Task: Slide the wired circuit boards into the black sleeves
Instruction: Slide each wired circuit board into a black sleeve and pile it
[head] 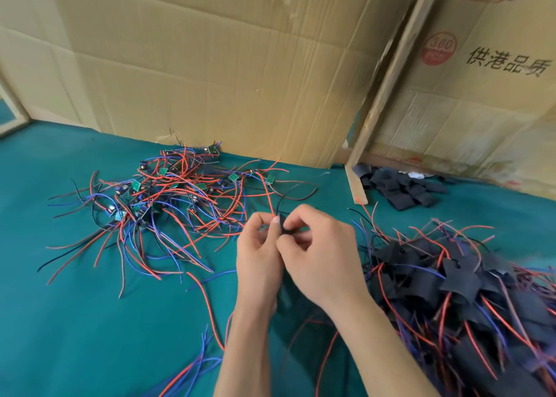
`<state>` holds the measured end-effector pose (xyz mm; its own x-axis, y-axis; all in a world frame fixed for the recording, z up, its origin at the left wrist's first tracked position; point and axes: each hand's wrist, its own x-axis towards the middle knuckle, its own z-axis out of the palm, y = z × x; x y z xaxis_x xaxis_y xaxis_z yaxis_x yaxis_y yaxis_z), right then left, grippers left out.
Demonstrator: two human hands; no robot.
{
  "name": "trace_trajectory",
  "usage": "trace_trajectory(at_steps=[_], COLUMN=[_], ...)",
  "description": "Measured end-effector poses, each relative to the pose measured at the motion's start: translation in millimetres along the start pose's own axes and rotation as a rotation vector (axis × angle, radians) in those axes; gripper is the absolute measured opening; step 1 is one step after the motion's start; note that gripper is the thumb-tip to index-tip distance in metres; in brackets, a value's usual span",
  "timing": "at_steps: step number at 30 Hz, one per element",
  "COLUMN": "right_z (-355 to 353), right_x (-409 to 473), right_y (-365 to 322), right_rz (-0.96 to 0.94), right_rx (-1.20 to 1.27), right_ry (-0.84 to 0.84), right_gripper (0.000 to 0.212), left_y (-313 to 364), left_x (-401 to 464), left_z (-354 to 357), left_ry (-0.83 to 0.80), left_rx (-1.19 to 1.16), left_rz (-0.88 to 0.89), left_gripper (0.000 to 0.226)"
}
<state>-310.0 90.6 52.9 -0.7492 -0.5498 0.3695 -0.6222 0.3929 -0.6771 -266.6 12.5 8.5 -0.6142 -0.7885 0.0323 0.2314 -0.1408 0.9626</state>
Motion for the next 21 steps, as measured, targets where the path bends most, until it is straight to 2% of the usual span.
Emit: trace_trajectory(at_steps=[3, 7, 10, 12, 15, 18, 21], right_z=[-7, -12, -16, -21, -29, -34, -31], right_x=[6, 9, 5, 4, 11, 21, 25], right_y=[6, 14, 17, 15, 10, 5, 4], right_rz=[0.235, 0.431, 0.465, 0.437, 0.303, 0.239, 0.228], right_rx=[0.202, 0.554, 0.758, 0.762, 0.652, 0.574, 0.560], right_ry=[-0.025, -0.073, 0.040, 0.154, 0.217, 0.217, 0.116], right_gripper=[0.026, 0.021, 0.020, 0.020, 0.021, 0.016, 0.015], left_y=[-3, -5, -2, -1, -3, -2, 1], left_x=[0, 0, -1, -3, -3, -3, -2], left_z=[2, 3, 6, 7, 7, 7, 7], left_ry=[-0.048, -0.092, -0.136, -0.175, -0.217, -0.174, -0.168], left_rx=[0.062, 0.106, 0.032, 0.019, 0.138, 0.174, 0.128], left_rz=[0.063, 0.126, 0.124, 0.107, 0.145, 0.168, 0.186], left_gripper=[0.027, 0.015, 0.023, 0.033, 0.038, 0.036, 0.023])
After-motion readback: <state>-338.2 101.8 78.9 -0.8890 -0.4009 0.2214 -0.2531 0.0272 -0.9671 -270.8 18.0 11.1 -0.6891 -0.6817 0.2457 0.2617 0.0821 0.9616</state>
